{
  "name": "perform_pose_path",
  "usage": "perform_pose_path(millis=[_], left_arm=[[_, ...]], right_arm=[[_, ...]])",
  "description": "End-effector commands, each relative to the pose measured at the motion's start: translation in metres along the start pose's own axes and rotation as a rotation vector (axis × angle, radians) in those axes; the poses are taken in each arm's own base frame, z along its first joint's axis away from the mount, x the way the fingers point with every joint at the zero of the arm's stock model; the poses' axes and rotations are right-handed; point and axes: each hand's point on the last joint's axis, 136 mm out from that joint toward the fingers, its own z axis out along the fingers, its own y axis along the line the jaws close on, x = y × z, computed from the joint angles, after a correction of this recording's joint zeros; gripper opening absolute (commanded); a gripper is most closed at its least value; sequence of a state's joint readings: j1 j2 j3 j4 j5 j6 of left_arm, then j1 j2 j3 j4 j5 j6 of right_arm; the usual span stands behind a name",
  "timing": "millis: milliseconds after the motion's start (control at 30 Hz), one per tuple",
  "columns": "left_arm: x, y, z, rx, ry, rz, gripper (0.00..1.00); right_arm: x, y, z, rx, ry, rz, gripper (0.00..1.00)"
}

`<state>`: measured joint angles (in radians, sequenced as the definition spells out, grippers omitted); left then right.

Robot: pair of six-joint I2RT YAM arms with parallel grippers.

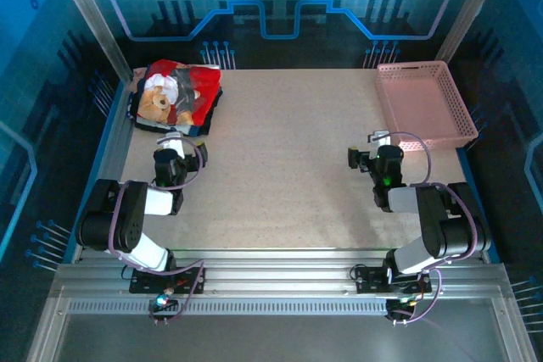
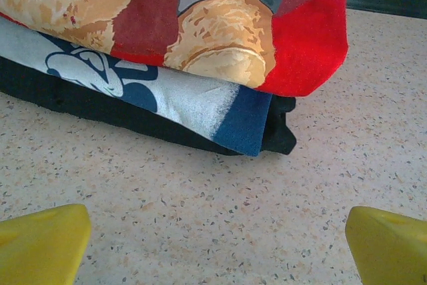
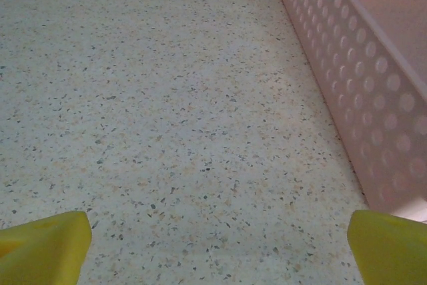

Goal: Fold and stack the t-shirts

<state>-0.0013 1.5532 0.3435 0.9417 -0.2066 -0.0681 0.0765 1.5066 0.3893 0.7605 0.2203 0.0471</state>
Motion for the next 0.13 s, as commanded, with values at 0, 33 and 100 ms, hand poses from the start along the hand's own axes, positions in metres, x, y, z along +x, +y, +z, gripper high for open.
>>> perform_pose_path(millis=[0, 33, 100], left_arm=[[-0.0122, -0.0024, 0.0008, 0.0, -0.043, 0.019, 0.99], [-0.0124, -0.0024, 0.0009, 0.0, -0.044, 0.019, 0.99], [-0.012, -0.0028, 0.0002, 0.003, -0.046, 0.018, 0.99]], right_arm=[[-0.0193, 0.001, 0.0014, -0.017, -0.055, 0.005, 1.0], [-0.0199, 0.0016, 0.0011, -0.015, -0.059, -0.001, 1.0], [-0.0204, 0.0038, 0.0013, -0.011, -0.059, -0.013, 1.0]])
